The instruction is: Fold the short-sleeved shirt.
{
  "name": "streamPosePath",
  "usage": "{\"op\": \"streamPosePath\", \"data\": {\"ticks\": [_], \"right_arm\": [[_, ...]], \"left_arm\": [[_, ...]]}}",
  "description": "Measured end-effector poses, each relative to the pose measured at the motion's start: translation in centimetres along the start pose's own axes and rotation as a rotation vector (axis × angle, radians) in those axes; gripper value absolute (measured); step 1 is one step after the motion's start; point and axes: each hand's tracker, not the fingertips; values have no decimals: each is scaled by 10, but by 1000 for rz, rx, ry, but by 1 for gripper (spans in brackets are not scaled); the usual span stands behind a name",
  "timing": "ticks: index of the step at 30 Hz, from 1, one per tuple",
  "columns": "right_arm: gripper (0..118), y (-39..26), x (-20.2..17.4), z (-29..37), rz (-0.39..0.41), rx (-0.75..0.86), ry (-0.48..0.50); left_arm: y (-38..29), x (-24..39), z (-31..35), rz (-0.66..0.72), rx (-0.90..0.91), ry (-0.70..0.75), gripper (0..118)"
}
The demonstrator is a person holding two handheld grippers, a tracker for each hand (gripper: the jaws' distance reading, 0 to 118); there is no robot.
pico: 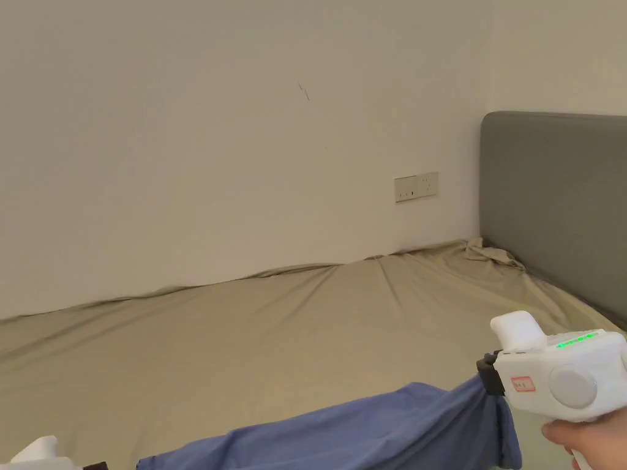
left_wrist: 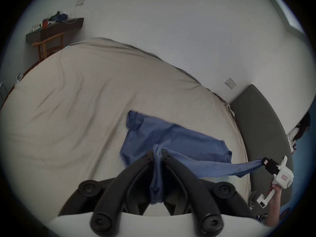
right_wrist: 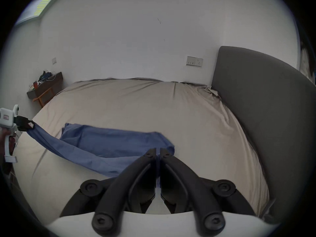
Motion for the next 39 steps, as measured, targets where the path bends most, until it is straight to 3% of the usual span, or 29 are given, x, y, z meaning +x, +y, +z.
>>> {"op": "streamPosePath", "data": {"ticks": [11, 18, 21, 29, 31, 35, 39], "right_arm": [[5, -142, -5, 73, -61, 32, -38], [5, -188, 0, 131, -78, 35, -43], [5, -200, 8, 159, -134, 39, -22], [4, -225, -4, 215, -65, -2, -25], [4, -229, -11, 225, 21, -39, -46], [4, -247, -14, 228, 33, -134, -37], [4, -276, -16, 202, 16, -252, -37]], "left_arm": [[-83, -56, 42, -7, -50, -137, 5], [-111, -73, 82, -21, -64, -161, 5], [-125, -86, 100, -20, -76, -172, 5], [-177, -110, 132, -40, -164, -178, 5], [-184, -114, 136, -32, -183, -182, 5], [-200, -120, 138, -93, -215, -150, 5], [-213, -128, 124, -50, -246, -128, 5]]}}
